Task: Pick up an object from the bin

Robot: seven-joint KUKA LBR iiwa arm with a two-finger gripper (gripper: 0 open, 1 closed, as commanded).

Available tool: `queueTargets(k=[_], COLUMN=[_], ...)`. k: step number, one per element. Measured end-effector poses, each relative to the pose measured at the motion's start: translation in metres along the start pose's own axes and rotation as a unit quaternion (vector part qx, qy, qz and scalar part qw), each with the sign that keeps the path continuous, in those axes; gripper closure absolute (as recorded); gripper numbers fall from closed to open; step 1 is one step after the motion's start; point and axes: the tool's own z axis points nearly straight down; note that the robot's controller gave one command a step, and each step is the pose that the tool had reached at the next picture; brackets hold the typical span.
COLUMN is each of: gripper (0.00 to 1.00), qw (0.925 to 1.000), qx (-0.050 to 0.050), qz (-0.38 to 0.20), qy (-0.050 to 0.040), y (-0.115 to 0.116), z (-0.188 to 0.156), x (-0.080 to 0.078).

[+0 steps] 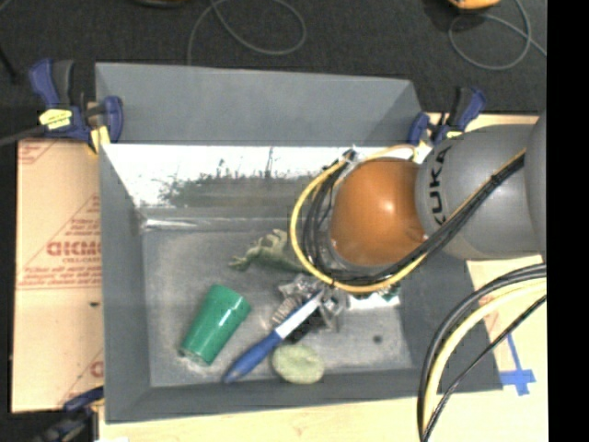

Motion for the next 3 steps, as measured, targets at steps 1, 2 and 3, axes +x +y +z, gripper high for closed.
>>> queueTargets(k=[1, 2, 3], gripper=[1.0, 1.0, 1.0], qw=[1.0, 1.0, 1.0], qx=[0.0, -0.003, -0.005], qz=[0.0, 0.001, 0.001], qy=[-0.0002, 0.0032, 0.0062], y=[0.0, 0.001, 0.002], z=[0.0, -0.007, -0.03], x=[0.0, 0.001, 0.002])
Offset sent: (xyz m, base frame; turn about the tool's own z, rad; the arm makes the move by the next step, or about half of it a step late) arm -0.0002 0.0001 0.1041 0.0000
